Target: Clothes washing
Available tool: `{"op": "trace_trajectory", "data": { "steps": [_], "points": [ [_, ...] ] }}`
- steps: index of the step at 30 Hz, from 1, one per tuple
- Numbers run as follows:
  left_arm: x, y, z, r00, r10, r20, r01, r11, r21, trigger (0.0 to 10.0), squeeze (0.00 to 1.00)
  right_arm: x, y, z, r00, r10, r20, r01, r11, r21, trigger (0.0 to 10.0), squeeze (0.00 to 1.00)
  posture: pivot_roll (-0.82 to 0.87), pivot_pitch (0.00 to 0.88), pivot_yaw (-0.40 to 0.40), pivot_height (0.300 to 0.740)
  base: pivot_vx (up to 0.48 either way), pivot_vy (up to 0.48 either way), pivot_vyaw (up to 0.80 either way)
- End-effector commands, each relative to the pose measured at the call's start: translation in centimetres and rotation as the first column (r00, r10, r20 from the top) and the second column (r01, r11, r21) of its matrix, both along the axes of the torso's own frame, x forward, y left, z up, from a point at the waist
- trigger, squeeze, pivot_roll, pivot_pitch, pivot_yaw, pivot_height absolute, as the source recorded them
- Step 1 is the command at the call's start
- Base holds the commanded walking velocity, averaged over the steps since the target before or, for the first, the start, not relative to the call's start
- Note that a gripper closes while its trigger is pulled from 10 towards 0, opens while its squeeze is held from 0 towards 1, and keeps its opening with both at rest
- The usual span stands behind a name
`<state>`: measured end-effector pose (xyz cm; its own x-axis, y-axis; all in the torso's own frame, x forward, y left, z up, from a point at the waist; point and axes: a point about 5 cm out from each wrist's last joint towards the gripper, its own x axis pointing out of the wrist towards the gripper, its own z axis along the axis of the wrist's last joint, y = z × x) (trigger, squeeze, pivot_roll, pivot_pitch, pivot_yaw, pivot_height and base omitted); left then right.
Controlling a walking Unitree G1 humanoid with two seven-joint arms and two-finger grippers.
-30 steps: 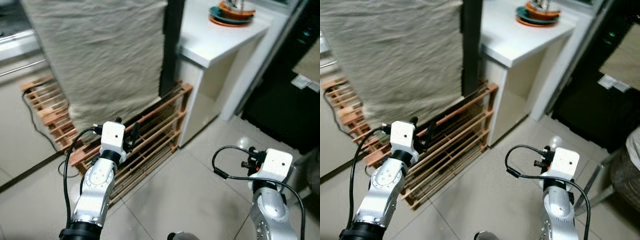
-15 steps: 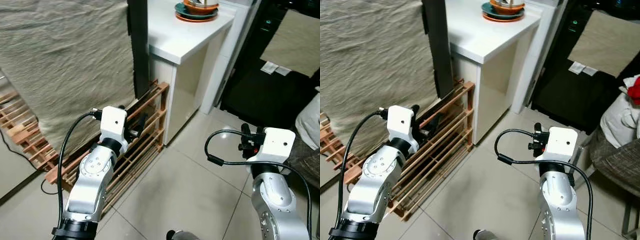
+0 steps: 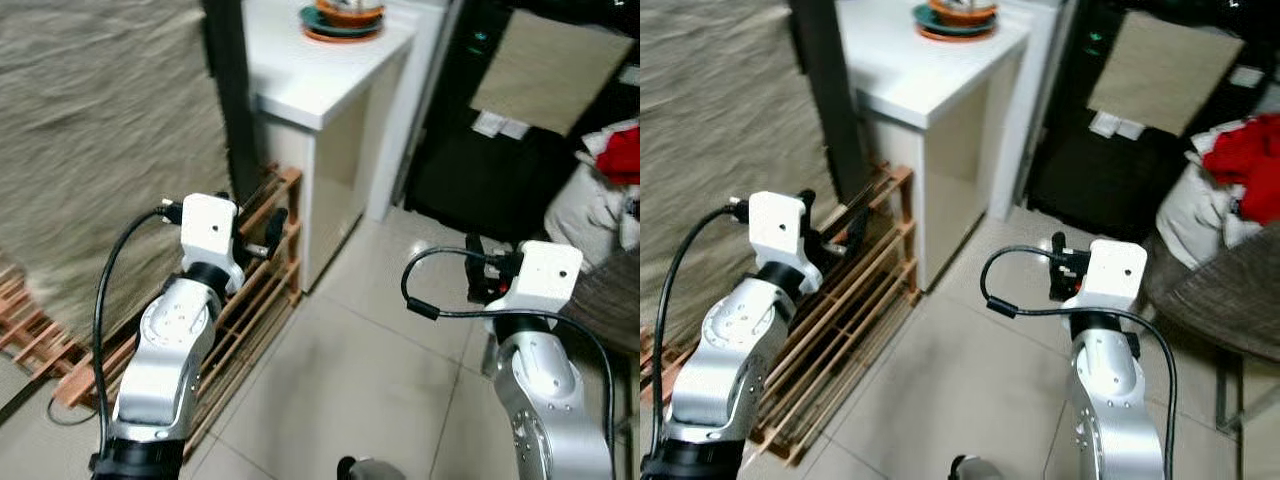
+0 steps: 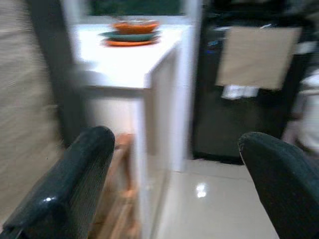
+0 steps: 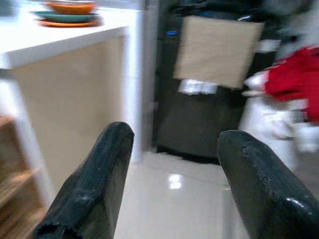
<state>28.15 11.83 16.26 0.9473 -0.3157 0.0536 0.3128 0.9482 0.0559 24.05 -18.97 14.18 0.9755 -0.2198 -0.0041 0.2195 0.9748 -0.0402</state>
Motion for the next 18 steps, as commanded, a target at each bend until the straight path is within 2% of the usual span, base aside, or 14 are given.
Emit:
{"op": "trace_trajectory", "data": {
  "steps": [1, 2, 3, 4, 6, 7, 9, 10, 12, 13, 14, 18],
  "points": [
    [0.1, 0.7, 0.3, 1.0, 0.028, 0.003, -0.028, 1.0, 0.013, 10.0, 1.0, 0.0, 0.3, 0.6, 1.0, -0.004, 0.017, 0.004, 1.0, -0.001, 10.0, 1.0, -0.13, 0.0, 0.009, 0.74, 0.0, 0.0, -0.8],
    [0.0, 0.6, 0.4, 1.0, 0.02, -0.015, -0.02, 1.0, -0.003, 10.0, 0.78, 0.0, 0.3, 0.7, 1.0, -0.007, 0.015, 0.007, 1.0, -0.001, 10.0, 1.0, -0.13, 0.0, 0.009, 0.74, 0.0, 0.0, -0.8],
    [0.0, 0.4, 0.7, 1.0, 0.01, -0.02, -0.01, 0.999, -0.034, 10.0, 0.78, 0.2, 0.4, 0.9, 1.0, -0.002, 0.017, 0.002, 1.0, 0.004, 10.0, 1.0, -0.15, 0.0, 0.013, 0.74, 0.0, 0.0, -0.8],
    [0.1, 0.3, 0.7, 1.0, 0.013, -0.026, -0.014, 0.999, -0.031, 10.0, 0.0, 0.4, 0.5, 0.8, 1.0, 0.003, 0.0, -0.003, 1.0, -0.005, 10.0, 1.0, -0.15, 0.0, 0.013, 0.74, 0.0, 0.0, -0.8],
    [0.3, 0.2, 0.8, 1.0, 0.018, -0.024, -0.018, 1.0, -0.022, 10.0, 0.0, 0.5, 0.6, 0.8, 1.0, 0.007, -0.013, -0.007, 1.0, -0.012, 10.0, 1.0, -0.16, 0.0, 0.012, 0.74, 0.0, 0.0, -0.8],
    [0.4, 0.3, 0.5, 1.0, 0.023, 0.015, -0.023, 1.0, 0.015, 10.0, 0.0, 0.7, 0.9, 0.6, 1.0, 0.02, -0.024, -0.02, 1.0, 0.023, 10.0, 1.0, -0.17, 0.0, 0.017, 0.74, 0.0, 0.0, -0.8],
    [0.4, 0.3, 0.4, 0.999, 0.029, 0.025, -0.03, 0.998, 0.046, 10.0, 0.0, 0.8, 0.8, 0.7, 1.0, 0.01, -0.025, -0.009, 1.0, 0.024, 10.0, 1.0, -0.17, 0.0, 0.014, 0.74, 0.0, 0.0, -0.8],
    [0.4, 0.3, 0.6, 0.999, 0.031, 0.019, -0.032, 0.998, 0.047, 10.0, 0.0, 1.0, 0.6, 0.9, 1.0, -0.014, -0.024, 0.016, 0.998, 0.062, 10.0, 1.0, -0.15, 0.0, 0.004, 0.74, 0.319, 0.0, -0.71],
    [0.5, 0.3, 0.7, 0.999, 0.036, 0.016, -0.037, 0.998, 0.051, 10.0, 0.0, 1.0, 0.6, 1.0, 0.999, -0.025, -0.029, 0.027, 0.997, 0.073, 10.0, 1.0, -0.15, 0.0, 0.004, 0.74, 0.373, 0.0, -0.35],
    [0.5, 0.4, 0.8, 0.999, 0.039, 0.022, -0.04, 0.998, 0.051, 10.0, 0.0, 1.1, 0.6, 0.9, 0.999, -0.021, -0.032, 0.024, 0.996, 0.087, 10.0, 0.67, -0.15, 0.0, -0.007, 0.74, 0.48, 0.0, 0.0],
    [0.6, 0.6, 0.8, 0.999, 0.048, 0.016, -0.049, 0.997, 0.054, 10.0, 0.0, 1.3, 0.9, 0.8, 0.999, -0.008, -0.034, 0.011, 0.996, 0.093, 10.0, 0.0, -0.14, 0.0, -0.011, 0.74, 0.465, 0.0, 0.0],
    [0.7, 0.7, 0.7, 0.998, 0.055, 0.012, -0.055, 0.997, 0.055, 10.0, 0.0, 1.4, 1.1, 0.8, 0.999, 0.002, -0.036, 0.002, 0.995, 0.096, 10.0, 0.0, -0.14, 0.0, -0.011, 0.74, 0.431, 0.0, 0.0]
  ]
}}
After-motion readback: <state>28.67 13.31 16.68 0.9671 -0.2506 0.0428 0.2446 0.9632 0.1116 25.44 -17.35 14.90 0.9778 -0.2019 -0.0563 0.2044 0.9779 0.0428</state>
